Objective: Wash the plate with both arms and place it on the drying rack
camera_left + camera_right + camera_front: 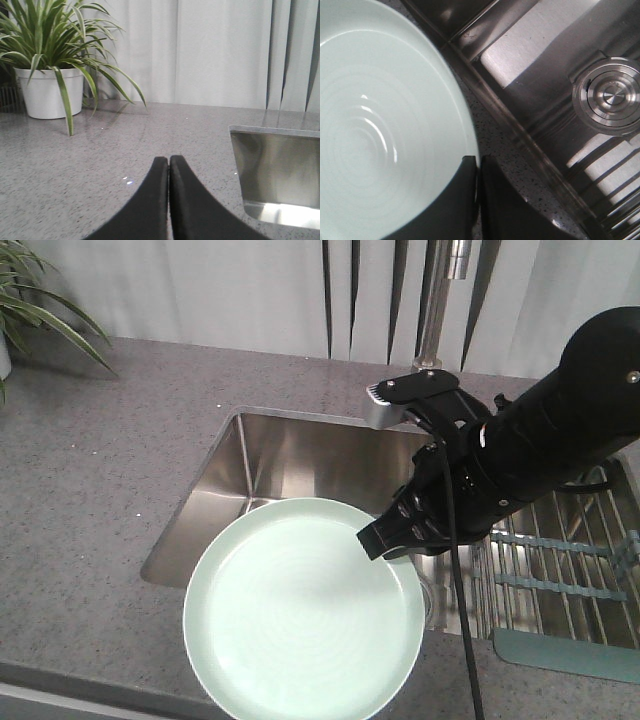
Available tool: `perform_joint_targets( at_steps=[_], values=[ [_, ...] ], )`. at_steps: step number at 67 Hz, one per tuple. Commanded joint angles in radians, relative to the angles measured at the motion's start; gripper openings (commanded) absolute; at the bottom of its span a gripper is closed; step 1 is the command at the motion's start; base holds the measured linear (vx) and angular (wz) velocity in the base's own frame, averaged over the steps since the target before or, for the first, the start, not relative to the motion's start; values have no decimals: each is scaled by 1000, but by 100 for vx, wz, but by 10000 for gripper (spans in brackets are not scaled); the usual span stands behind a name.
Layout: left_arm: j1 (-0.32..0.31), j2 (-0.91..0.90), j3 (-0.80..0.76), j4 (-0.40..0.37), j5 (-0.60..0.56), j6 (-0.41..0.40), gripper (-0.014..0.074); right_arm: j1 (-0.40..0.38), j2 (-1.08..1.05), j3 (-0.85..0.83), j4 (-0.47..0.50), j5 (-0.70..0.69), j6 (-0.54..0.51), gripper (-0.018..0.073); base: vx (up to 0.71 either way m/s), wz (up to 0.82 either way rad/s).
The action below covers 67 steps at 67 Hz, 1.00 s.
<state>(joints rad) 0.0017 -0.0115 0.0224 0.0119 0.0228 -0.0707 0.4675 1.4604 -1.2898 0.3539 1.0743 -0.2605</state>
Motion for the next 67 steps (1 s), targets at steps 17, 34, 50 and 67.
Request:
perform_joint_targets(
  at_steps=[17, 34, 50, 67],
  values=[
    [-4, -15, -22, -3, -77, -2, -6, -3, -39, -26, 24, -32, -10, -1, 7, -14],
    [-4, -15, -22, -3, -77, -2, -6, -3, -39, -26, 24, -32, -10, -1, 7, -13],
    [-4, -15, -22, -3, -77, -2, -6, -3, -39, -26, 24, -32, -10, -1, 6, -11],
    [-4, -15, -22, -3, -77, -2, -6, -3, -39, -26, 24, -31, -10, -1, 5, -9]
  ],
)
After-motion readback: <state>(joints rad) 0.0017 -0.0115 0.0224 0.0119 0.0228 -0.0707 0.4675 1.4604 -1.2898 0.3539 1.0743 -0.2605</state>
